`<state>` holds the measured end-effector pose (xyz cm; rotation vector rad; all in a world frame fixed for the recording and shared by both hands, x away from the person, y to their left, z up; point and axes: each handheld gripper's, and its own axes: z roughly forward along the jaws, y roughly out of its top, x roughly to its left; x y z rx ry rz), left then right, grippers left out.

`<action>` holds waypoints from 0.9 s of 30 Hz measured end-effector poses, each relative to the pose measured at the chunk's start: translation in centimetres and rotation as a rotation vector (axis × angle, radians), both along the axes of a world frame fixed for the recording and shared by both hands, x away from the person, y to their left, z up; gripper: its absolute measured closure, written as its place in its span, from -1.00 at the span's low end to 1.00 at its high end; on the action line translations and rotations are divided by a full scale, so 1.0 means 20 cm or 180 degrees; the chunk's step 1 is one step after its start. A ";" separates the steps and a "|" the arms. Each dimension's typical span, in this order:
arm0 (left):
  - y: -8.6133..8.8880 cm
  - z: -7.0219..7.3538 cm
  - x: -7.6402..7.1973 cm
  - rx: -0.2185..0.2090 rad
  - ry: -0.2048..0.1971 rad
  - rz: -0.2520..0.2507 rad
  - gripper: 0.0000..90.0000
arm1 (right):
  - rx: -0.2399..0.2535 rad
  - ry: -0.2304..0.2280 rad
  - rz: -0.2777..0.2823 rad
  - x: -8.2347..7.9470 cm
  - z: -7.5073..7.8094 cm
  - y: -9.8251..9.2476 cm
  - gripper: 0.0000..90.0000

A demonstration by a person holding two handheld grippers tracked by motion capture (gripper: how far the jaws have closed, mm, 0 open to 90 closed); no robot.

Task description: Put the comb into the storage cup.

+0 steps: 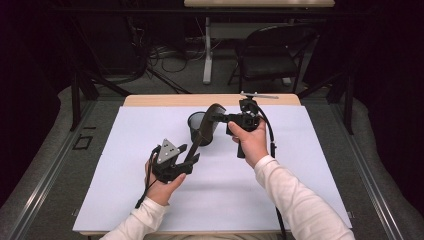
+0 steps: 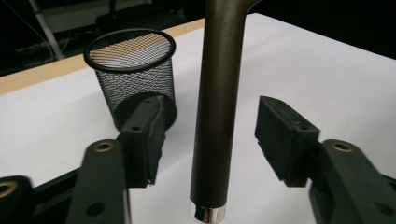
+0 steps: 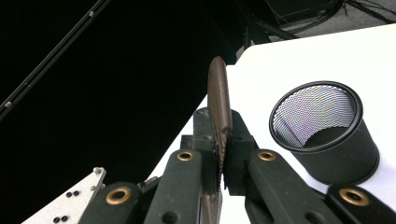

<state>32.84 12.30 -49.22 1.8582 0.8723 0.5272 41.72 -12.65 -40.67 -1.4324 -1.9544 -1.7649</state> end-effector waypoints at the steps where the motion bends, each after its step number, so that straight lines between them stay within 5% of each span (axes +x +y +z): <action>1: 0.00 0.00 0.00 0.0000 -0.0007 0.0005 -0.10 | 0.0000 -0.0003 -0.0008 0.00 0.00 0.00 0.92; 27: 0.02 0.02 0.04 0.0011 -0.0079 -0.0007 -0.24 | -0.0124 -0.0124 -0.0206 0.05 0.07 -0.06 0.92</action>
